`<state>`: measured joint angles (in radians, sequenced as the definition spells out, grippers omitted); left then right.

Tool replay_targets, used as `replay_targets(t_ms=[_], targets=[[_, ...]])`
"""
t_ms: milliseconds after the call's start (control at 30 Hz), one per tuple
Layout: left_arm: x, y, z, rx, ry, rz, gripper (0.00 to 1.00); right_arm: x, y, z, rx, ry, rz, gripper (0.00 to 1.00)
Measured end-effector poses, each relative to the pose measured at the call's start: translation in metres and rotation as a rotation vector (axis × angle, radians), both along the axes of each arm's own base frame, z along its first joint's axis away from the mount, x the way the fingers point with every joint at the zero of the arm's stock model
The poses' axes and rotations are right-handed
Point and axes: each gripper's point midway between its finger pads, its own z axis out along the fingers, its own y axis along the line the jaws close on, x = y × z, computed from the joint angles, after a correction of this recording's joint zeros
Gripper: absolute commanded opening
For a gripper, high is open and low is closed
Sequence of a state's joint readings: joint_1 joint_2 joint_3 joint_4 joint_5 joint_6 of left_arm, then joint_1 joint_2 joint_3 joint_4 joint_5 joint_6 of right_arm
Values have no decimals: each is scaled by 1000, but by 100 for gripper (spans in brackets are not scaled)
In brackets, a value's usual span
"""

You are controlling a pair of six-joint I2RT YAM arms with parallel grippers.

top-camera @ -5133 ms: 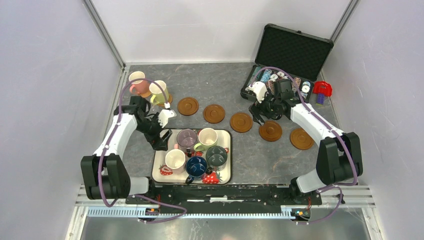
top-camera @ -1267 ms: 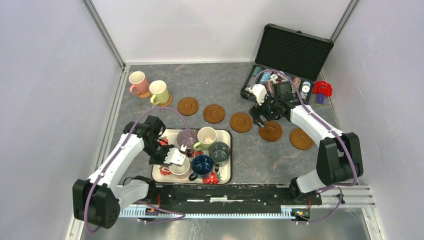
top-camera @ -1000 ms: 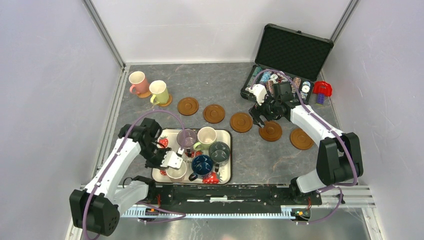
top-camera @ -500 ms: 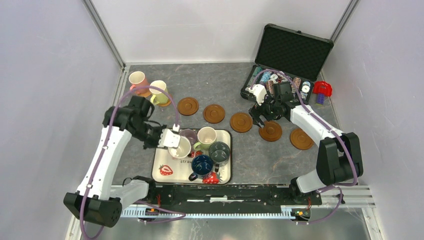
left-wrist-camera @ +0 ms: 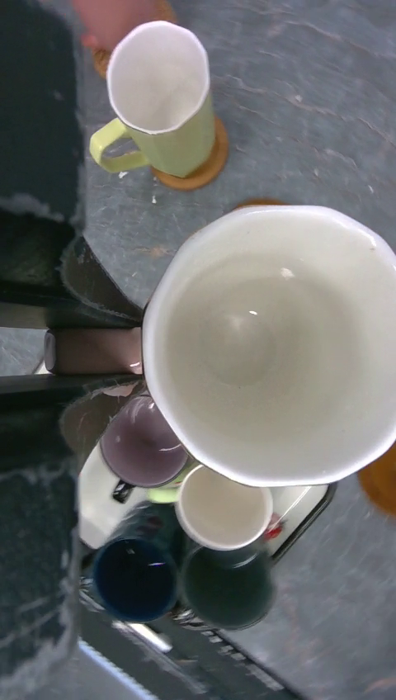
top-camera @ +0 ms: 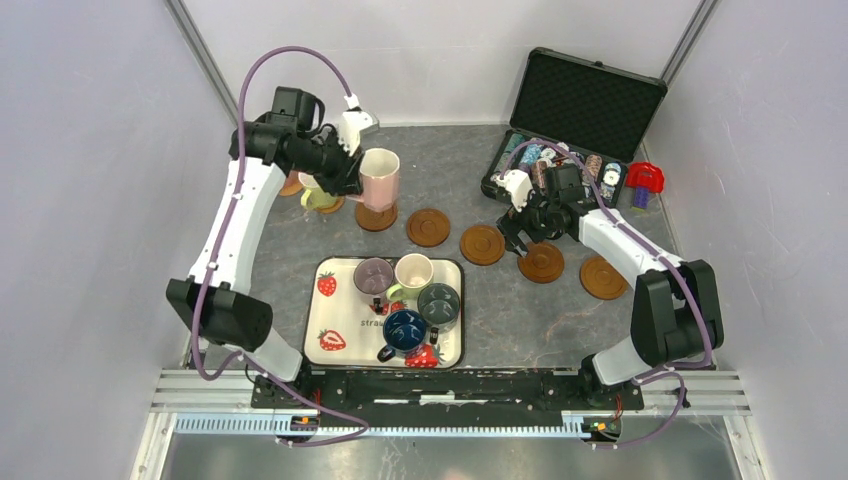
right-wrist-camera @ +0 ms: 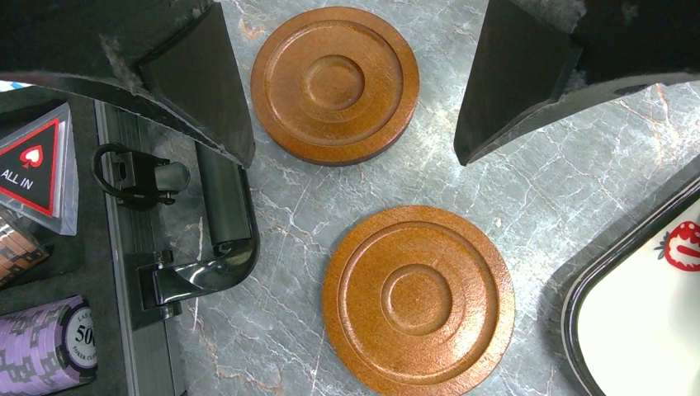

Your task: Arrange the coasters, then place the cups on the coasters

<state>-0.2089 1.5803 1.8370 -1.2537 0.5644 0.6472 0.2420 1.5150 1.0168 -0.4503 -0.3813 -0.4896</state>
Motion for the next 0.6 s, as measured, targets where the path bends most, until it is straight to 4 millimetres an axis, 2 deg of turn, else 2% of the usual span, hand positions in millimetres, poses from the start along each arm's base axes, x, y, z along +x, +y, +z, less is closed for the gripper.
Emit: replay_targets(t_ms=[133,267,467,600], targets=[[31,8,-15,-1,26,223,2,1,0,1,2,0,-5,98],[48,19,-48,14,53,407,2,3,0,3,-1,-9,-10,98],[52,35,-121,48,87,578,2,6,-2,3,-7,-14,-27,98],[53,38,-147,38,71,617,2,7,-2,4,-6,-19,-33,98]])
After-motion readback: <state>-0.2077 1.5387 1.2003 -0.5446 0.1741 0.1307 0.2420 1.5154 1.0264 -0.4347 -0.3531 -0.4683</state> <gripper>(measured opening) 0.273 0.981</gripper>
